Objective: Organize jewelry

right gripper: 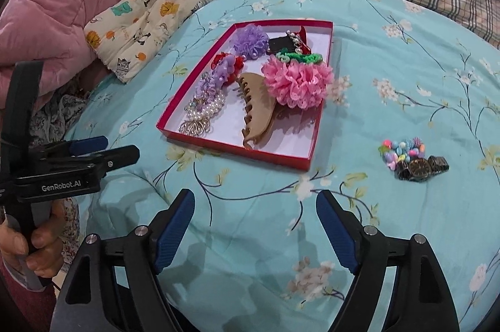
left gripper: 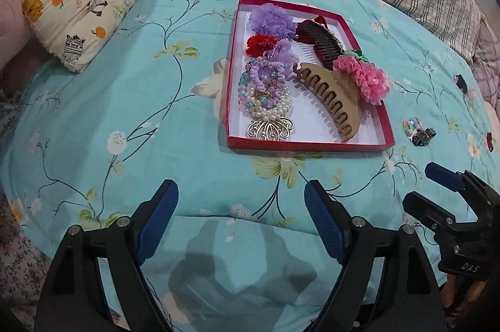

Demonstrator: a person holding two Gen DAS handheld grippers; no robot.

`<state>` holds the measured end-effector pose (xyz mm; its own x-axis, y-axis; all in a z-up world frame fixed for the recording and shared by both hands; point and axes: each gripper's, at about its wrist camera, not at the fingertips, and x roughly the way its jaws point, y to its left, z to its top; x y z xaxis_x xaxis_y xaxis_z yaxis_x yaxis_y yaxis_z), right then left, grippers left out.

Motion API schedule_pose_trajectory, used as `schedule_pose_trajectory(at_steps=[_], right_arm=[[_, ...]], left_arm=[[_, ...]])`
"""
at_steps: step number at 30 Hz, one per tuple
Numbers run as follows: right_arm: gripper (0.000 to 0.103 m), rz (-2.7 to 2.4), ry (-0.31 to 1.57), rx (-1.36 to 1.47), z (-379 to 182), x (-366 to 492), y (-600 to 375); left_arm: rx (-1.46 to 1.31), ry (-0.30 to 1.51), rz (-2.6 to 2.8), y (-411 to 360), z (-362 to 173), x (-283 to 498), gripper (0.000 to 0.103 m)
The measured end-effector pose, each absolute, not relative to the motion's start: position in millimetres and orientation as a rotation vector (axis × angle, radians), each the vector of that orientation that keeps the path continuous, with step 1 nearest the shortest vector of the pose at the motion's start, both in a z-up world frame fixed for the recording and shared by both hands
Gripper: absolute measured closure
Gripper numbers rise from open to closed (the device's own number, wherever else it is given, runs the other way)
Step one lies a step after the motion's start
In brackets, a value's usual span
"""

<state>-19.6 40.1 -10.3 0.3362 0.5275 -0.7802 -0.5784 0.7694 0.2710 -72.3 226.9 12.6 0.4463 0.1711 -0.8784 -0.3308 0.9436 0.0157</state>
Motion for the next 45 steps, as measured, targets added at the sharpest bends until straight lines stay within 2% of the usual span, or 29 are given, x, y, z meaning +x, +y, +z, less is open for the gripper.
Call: schedule_pose_trajectory(at_steps=[15, 45], right_arm=[[0.019, 0.714, 0.974, -0.096, 2.9, -19.7, 49.7], [0.017, 0.687, 1.001, -0.136, -2.7, 37.1, 70.0]], left_arm=[[-0.073, 1.032, 0.374, 220.5, 28.3, -68.8, 0.019], [-0.037, 1.07, 0.37, 220.0, 15.0, -16.8, 0.019]])
